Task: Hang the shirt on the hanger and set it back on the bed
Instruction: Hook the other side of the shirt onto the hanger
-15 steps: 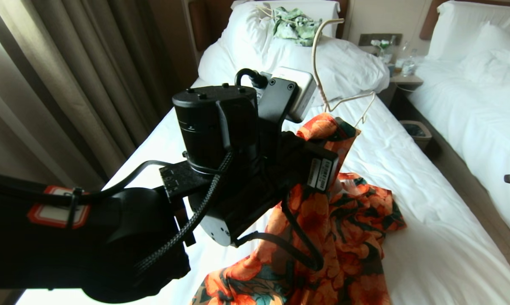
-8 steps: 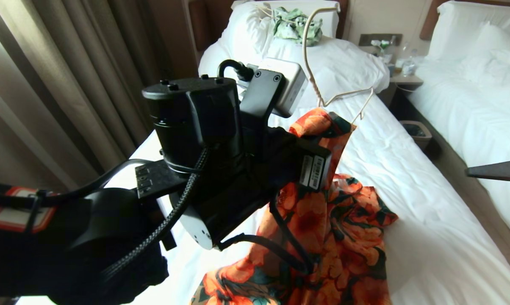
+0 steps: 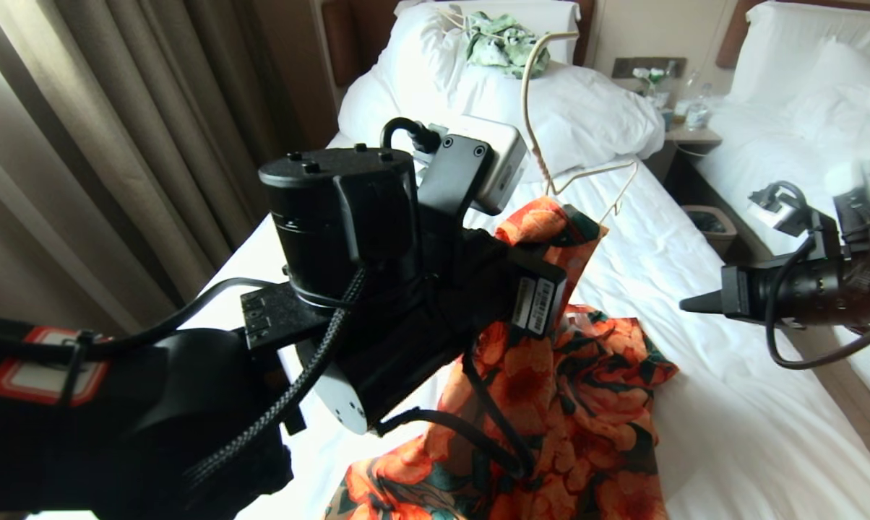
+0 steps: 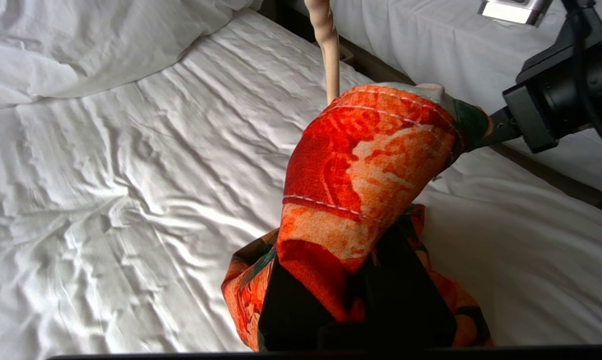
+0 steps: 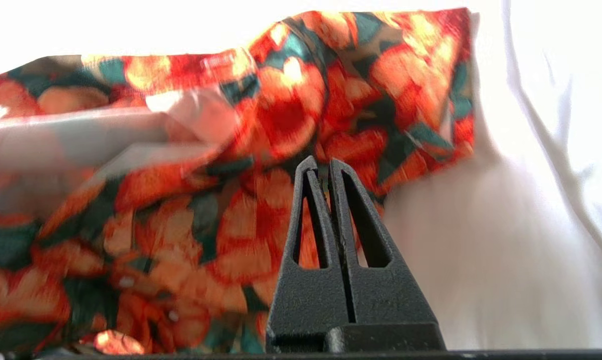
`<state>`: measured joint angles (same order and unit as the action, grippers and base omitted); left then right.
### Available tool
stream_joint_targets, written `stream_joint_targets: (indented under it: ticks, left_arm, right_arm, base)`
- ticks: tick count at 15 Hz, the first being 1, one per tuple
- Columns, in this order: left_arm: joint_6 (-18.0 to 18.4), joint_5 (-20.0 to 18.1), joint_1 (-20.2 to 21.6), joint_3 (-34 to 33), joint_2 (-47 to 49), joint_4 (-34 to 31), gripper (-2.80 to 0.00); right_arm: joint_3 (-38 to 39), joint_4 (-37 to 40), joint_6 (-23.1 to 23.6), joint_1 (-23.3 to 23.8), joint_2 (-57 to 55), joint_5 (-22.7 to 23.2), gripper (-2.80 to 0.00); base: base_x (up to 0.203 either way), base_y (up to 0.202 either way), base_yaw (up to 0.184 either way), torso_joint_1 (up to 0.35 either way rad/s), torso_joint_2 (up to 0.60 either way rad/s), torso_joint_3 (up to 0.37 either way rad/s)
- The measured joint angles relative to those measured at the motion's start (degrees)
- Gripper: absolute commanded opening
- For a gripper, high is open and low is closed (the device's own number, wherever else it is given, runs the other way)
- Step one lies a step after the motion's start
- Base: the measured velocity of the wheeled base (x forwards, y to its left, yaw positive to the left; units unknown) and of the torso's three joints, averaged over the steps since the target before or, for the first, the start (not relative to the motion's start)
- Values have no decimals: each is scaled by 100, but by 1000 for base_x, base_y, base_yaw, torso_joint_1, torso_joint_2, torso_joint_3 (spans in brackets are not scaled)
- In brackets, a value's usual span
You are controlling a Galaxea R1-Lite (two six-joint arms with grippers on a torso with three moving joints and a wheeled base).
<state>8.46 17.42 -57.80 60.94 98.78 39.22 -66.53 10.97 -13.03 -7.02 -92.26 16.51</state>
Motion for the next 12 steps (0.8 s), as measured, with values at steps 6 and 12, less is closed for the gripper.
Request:
stream_joint_targets:
  ticks: [6, 12]
  left_arm:
    - [9, 5, 182, 57, 94, -35, -280]
    - [11, 21, 236, 218, 117, -182, -280]
  right_arm:
    - [-1463, 1330, -647, -74, -877, 703, 0]
    - [-1784, 1592, -863, -369, -1331, 829, 0]
  base:
    - [0, 0, 0, 0, 0, 0]
    - [0, 0, 0, 0, 0, 0]
